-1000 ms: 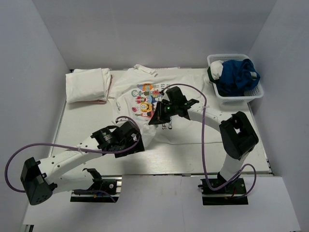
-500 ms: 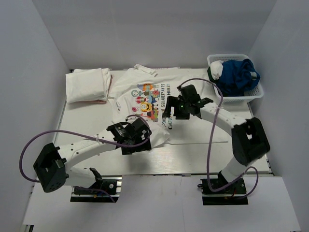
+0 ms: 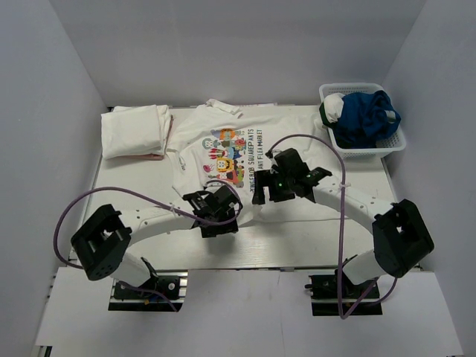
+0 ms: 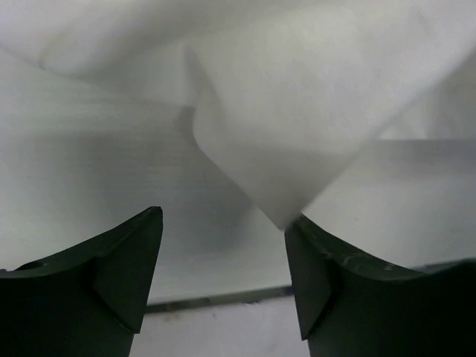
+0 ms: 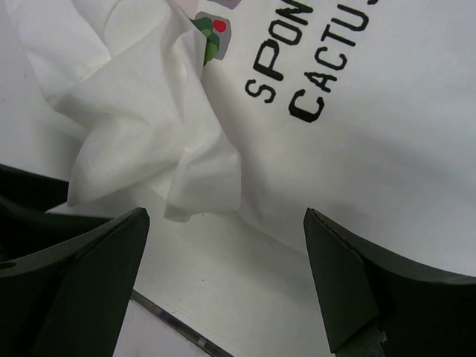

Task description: Fold and stack the t-shirts

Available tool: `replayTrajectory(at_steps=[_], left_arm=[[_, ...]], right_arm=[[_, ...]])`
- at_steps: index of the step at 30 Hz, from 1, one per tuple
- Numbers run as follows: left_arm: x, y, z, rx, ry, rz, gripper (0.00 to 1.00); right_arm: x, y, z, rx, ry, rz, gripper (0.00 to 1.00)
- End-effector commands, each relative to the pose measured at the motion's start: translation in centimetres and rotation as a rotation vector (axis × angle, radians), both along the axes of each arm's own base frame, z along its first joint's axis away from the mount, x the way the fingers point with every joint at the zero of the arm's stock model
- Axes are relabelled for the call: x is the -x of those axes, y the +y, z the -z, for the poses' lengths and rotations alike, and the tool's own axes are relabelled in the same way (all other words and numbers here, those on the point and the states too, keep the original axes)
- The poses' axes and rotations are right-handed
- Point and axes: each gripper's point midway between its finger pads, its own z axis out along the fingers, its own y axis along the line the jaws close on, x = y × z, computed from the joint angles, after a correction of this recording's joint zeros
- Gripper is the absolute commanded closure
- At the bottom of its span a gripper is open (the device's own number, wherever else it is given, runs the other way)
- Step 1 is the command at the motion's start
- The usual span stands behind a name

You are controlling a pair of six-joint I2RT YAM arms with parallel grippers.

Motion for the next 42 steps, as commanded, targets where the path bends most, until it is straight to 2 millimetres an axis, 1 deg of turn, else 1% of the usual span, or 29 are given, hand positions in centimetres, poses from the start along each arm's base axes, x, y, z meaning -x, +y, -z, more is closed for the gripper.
replayTrajectory(at_steps=[1, 5, 6, 8, 10, 13, 16, 17, 18, 19, 20, 21, 22, 23, 25, 26, 28, 29, 31, 32, 34, 35, 36, 37, 38, 39, 40, 41, 42], left_arm=[[-2.8, 0.2, -0.6, -0.049, -0.113, -0.051, 0.25], [-3.7, 0.8, 0.9, -0.105, -0.105, -0.064, 0.32], [-3.5, 1.0, 1.8, -0.13, -0.086, -0.062, 0.32], [-4.1, 0.9, 2.1, -0.14, -0.082, -0.064, 0.37], [-4.0, 0.9, 3.0, -0.15, -0.057, -0.039, 0.41], [-4.7, 0.0, 2.6, -0.137, -0.071, -0.031, 0.41], [-5.2, 0.3, 2.9, -0.152, -0.081, -0.022, 0.54], [-5.6, 0.4, 2.9, -0.156, -0.082, -0.023, 0.66], [-5.6, 0.4, 2.9, -0.156, -0.082, -0.023, 0.73], [-5.6, 0.4, 2.9, -0.156, -0.082, -0.023, 0.84], [-5.6, 0.4, 2.9, -0.156, -0.082, -0.023, 1.0], [-5.8, 0.1, 2.6, -0.148, -0.089, -0.023, 1.0], [-5.9, 0.1, 2.3, -0.152, -0.091, -0.012, 1.0], [-5.5, 0.2, 2.5, -0.154, -0.07, -0.005, 1.0], [-5.3, -0.6, 0.9, -0.103, -0.076, 0.014, 1.0], [-4.7, -0.8, 0.5, -0.083, -0.054, 0.027, 1.0], [-3.8, -0.9, -0.6, -0.049, -0.029, 0.043, 1.0], [-3.4, -0.9, -1.6, -0.025, -0.03, 0.049, 1.0], [-2.6, -0.8, -2.7, -0.006, -0.011, 0.061, 1.0], [-1.2, 0.1, -2.8, -0.026, 0.042, 0.071, 1.0], [0.0, 0.5, -4.6, -0.011, 0.057, 0.089, 1.0], [1.0, 1.0, -4.8, -0.014, 0.09, 0.097, 1.0], [2.2, 1.9, -5.2, -0.036, 0.134, 0.102, 1.0], [3.1, 2.2, -5.9, -0.019, 0.158, 0.122, 1.0], [4.1, 2.8, -5.9, -0.03, 0.194, 0.127, 1.0], [5.6, 4.0, -5.8, -0.059, 0.25, 0.129, 1.0], [6.8, 4.2, -5.9, -0.045, 0.3, 0.14, 1.0], [8.5, 5.5, -5.3, -0.071, 0.361, 0.141, 1.0], [9.6, 6.0, -5.0, -0.077, 0.395, 0.152, 1.0]], right_arm=[[-0.2, 0.7, -0.6, -0.004, -0.037, -0.044, 0.1], [0.1, 1.2, 0.0, 0.013, -0.021, -0.066, 0.1], [0.3, 1.4, 0.2, 0.017, -0.012, -0.072, 0.1], [0.6, 1.6, 0.8, 0.025, 0.006, -0.078, 0.1], [0.5, 1.7, 1.0, 0.03, 0.005, -0.082, 0.1], [0.7, 1.8, 1.5, 0.056, 0.018, -0.091, 0.1], [0.9, 2.0, 1.7, 0.063, 0.025, -0.096, 0.14], [0.7, 2.0, 1.7, 0.059, 0.027, -0.091, 0.16], [0.8, 2.0, 1.7, 0.062, 0.028, -0.093, 0.18], [0.8, 2.1, 1.6, 0.061, 0.027, -0.097, 0.22], [0.8, 2.2, 1.6, 0.057, 0.029, -0.094, 0.34], [0.8, 2.2, 1.7, 0.058, 0.028, -0.095, 0.42], [0.6, 2.4, 1.5, 0.054, 0.023, -0.097, 0.57], [0.6, 2.4, 1.6, 0.055, 0.029, -0.095, 0.66], [0.6, 2.8, 1.1, 0.036, 0.024, -0.112, 0.79], [0.7, 3.0, 1.0, 0.033, 0.023, -0.125, 0.91], [1.1, 3.2, 0.3, 0.015, 0.026, -0.144, 1.0], [1.3, 3.2, 0.2, 0.016, 0.032, -0.155, 1.0], [2.8, 2.9, -0.7, 0.013, 0.072, -0.18, 1.0], [3.8, 2.8, -1.1, -0.003, 0.097, -0.206, 1.0], [6.8, 2.1, -1.3, -0.006, 0.192, -0.256, 1.0], [9.1, 2.1, -1.5, -0.045, 0.253, -0.306, 1.0], [10.2, 2.0, -1.6, -0.061, 0.29, -0.319, 1.0], [11.6, 1.3, -1.4, -0.063, 0.332, -0.329, 1.0], [13.3, 1.5, -1.5, -0.086, 0.388, -0.371, 1.0], [14.4, 0.9, -0.7, -0.07, 0.428, -0.382, 1.0], [15.1, 0.4, -0.5, -0.054, 0.452, -0.387, 1.0], [16.3, 0.2, 0.2, -0.036, 0.472, -0.416, 0.93], [16.6, 0.0, 0.3, -0.029, 0.473, -0.422, 0.89]])
